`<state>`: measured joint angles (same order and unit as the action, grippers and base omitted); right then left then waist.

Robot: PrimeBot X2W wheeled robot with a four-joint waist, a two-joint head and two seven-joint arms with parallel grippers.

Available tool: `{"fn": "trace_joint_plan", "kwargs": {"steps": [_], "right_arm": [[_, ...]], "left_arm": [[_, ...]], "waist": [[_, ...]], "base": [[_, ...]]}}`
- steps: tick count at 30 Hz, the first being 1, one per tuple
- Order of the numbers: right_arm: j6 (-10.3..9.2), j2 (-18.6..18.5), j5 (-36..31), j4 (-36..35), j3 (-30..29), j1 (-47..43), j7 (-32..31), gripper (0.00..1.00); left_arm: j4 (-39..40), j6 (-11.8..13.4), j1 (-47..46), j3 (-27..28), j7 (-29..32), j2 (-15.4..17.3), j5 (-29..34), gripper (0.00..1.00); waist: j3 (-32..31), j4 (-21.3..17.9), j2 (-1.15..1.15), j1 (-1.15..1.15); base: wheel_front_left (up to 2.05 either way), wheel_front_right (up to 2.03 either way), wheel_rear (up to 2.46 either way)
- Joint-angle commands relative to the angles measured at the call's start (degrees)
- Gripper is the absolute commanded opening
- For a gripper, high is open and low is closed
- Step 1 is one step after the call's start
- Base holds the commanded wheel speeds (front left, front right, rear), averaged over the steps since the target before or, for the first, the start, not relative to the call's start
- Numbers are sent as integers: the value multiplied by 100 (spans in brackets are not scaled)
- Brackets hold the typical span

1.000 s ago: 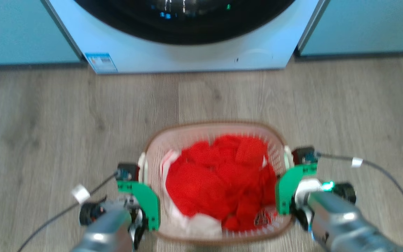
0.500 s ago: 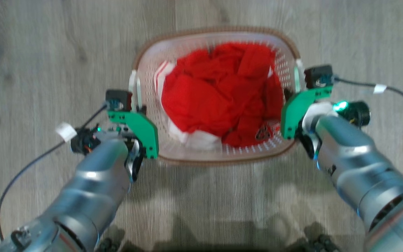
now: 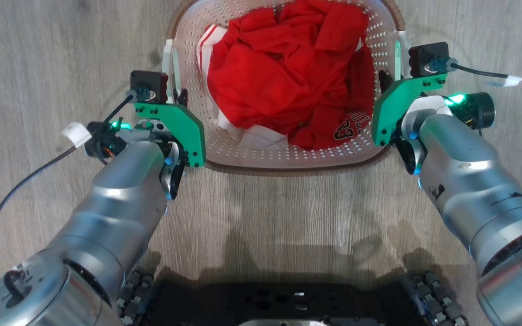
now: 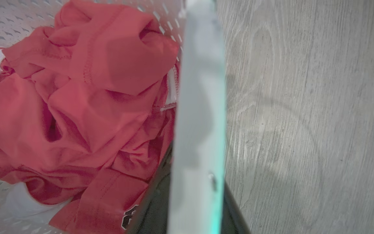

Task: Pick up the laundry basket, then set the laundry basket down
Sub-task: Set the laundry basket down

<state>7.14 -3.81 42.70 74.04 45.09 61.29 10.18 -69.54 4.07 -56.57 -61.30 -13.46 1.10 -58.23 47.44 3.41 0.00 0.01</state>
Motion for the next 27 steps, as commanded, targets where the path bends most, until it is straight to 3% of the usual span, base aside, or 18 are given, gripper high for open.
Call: {"fn": "trace_joint_plan", "kwargs": {"steps": [1, 17, 27], "right_arm": [[35, 56, -205, -10, 106, -273, 49, 0], [35, 90, -968, -9, -670, -272, 80, 0], [35, 92, -1119, -9, -835, -297, 121, 0]], "left_arm": [[16, 57, -169, 0, -124, 177, 16, 0], [13, 78, -367, -146, -151, 177, 62, 0], [60, 99, -364, -224, -153, 177, 20, 0]], "waist": [[114, 2, 0, -1], [523, -55, 0, -1], [607, -6, 0, -1]], "base": [[0, 0, 0], [0, 0, 0], [0, 0, 0]]}}
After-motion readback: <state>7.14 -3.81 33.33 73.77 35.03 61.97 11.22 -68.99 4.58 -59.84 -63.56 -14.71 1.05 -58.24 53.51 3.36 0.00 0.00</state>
